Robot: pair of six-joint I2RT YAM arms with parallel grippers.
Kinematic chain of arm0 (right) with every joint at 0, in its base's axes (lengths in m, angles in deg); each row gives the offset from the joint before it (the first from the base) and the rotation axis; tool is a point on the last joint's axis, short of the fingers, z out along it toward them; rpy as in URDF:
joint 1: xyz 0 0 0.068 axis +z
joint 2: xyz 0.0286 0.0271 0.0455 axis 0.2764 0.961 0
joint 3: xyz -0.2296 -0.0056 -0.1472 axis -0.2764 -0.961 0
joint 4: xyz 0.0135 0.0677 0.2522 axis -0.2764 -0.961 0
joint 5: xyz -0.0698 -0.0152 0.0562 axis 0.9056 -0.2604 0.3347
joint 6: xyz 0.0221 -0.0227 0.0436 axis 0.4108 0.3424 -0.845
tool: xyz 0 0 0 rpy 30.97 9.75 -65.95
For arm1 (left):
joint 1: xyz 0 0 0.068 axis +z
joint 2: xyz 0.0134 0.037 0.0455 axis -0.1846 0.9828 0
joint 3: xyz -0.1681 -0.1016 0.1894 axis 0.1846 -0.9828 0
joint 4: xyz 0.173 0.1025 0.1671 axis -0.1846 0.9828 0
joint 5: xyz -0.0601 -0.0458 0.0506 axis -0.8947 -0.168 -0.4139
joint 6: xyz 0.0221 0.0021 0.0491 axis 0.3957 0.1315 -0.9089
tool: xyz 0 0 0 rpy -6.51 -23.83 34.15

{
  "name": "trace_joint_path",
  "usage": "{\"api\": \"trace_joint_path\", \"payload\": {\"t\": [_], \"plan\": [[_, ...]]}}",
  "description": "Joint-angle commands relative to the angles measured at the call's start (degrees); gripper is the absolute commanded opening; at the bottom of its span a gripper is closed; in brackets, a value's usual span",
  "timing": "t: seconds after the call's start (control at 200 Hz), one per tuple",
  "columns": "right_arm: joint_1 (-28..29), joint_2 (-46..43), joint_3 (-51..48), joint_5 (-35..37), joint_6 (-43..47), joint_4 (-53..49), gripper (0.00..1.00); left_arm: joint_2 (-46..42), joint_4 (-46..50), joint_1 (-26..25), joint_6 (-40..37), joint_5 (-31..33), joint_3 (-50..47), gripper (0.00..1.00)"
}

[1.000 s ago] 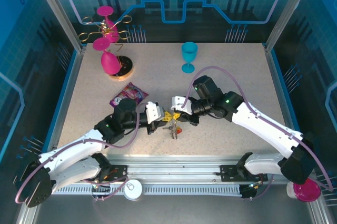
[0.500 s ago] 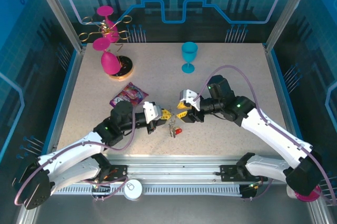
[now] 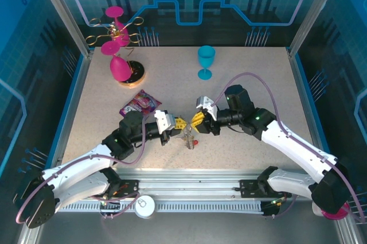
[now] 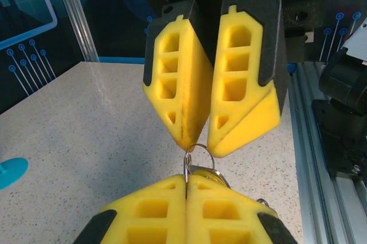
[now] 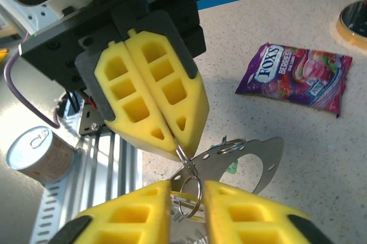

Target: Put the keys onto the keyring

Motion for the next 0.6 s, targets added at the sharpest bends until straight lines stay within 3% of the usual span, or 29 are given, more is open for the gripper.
{"api": "trace_joint_path", "payload": {"t": [0.0, 0.205, 0.595], "plan": [[-0.86, 0.71, -0.53, -0.78, -2.83, 1.31, 0.13, -1.51, -4.42, -0.46, 0.36, 0.06, -0.57, 0.00], [-1.09, 1.21, -0.53, -1.16, -3.52, 1.57, 0.10, -1.39, -5.31, -0.42, 0.67, -0.06, -0.60, 0.00], [-0.44, 1.80, -3.32, -2.52, -5.56, 6.28, 0.18, -0.01, -8.61, -0.42, 1.68, 0.13, -0.91, 0.00]]}}
